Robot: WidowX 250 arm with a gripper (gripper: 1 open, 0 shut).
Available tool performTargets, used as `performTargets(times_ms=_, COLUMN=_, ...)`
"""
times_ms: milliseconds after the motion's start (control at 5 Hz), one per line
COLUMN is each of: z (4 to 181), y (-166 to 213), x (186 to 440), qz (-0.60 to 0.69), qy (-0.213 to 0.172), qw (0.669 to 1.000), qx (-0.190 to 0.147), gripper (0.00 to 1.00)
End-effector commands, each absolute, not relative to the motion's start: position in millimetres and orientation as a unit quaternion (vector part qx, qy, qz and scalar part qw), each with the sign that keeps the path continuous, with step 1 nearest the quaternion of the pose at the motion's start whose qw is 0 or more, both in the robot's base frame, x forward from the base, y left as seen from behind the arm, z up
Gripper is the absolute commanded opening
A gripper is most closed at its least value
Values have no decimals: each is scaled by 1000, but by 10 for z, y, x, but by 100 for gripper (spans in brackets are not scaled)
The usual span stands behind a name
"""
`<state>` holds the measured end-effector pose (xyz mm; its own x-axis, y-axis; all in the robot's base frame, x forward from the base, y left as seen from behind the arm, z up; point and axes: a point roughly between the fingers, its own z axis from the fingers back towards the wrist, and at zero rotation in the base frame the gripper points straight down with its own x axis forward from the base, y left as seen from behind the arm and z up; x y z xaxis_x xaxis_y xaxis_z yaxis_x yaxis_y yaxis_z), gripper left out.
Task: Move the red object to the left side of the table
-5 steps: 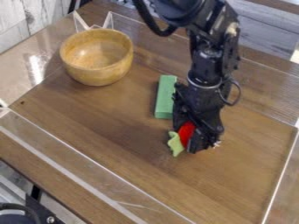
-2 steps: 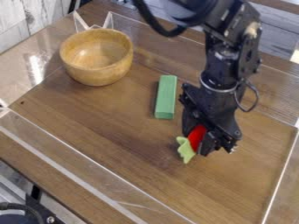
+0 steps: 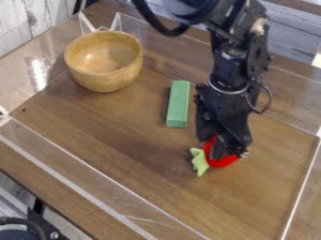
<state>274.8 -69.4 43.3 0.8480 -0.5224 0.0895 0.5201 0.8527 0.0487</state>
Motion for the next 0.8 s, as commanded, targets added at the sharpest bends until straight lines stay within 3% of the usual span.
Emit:
performTargets(times_ms=0, z=454, y=-872, x=2853, qz=-293, qy=-74, qw=953, qx=11, gripper=100)
performTargets(times_ms=200, z=555, y=-746, x=2938, qz=-260, qy=-74, qw=963, qx=17, gripper=0)
performTargets(times_ms=400, z=691, y=-584, x=2981, qz=-223, qy=-75, qw=972, qx=23, gripper=0)
performTargets(times_ms=600, z=715, y=-467, x=2955, qz=-184, qy=-83, qw=979, qx=26, gripper=100)
